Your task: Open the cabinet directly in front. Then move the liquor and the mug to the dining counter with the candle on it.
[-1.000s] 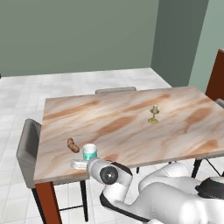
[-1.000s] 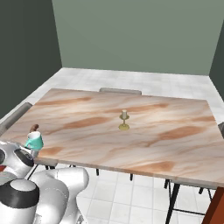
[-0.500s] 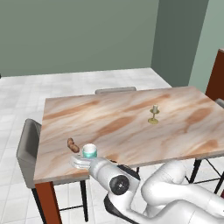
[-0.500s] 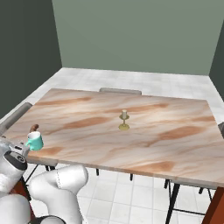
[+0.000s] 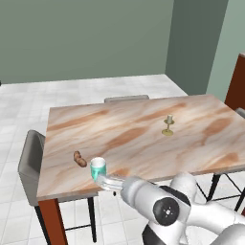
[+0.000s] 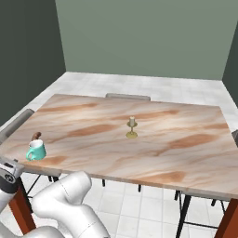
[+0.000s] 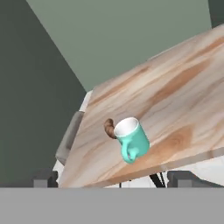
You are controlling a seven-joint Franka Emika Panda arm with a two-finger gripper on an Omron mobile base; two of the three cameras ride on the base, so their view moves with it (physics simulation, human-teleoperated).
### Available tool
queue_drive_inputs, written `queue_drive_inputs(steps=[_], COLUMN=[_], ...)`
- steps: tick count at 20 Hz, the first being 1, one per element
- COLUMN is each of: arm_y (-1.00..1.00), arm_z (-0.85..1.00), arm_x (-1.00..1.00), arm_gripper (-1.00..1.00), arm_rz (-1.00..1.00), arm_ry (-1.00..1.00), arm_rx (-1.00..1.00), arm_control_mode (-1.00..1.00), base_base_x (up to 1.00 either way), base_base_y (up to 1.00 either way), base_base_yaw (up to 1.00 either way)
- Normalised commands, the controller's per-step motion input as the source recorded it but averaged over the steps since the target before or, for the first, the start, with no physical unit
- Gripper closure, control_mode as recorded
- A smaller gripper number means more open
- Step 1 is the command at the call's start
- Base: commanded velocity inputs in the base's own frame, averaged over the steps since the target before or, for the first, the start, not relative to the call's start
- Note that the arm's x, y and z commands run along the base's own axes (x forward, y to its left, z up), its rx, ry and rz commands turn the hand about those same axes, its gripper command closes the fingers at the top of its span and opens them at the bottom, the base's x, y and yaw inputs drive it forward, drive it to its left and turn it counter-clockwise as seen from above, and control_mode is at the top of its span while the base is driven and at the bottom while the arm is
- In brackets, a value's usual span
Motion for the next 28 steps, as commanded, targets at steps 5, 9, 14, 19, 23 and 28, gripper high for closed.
queue_drive_inputs(steps=[5,9,14,19,23,28], arm_y=[-0.83,-0.67,-0.57,-0.49,-0.21,-0.22], arm_z=[1.0,1.0,0.95,0.56,0.36,0.03], arm_x=[-0.78,-0.7,-0.64,-0.39,-0.07,0.09], arm_gripper=[-1.0,-1.0,-1.0,-1.0,-1.0,-1.0], arm_rz=[-0.23,-0.24,-0.23,-0.18,-0.01,0.08], arm_ry=[0.22,0.15,0.23,0.42,0.29,0.08], arm_rx=[-0.01,0.0,0.0,0.0,0.0,0.11], arm_control_mode=[-1.0,-1.0,-1.0,-1.0,-1.0,-1.0], base_base_x=[0.0,0.0,0.0,0.0,0.0,0.0], base_base_y=[0.0,0.0,0.0,0.0,0.0,0.0], base_base_yaw=[0.0,0.0,0.0,0.0,0.0,0.0])
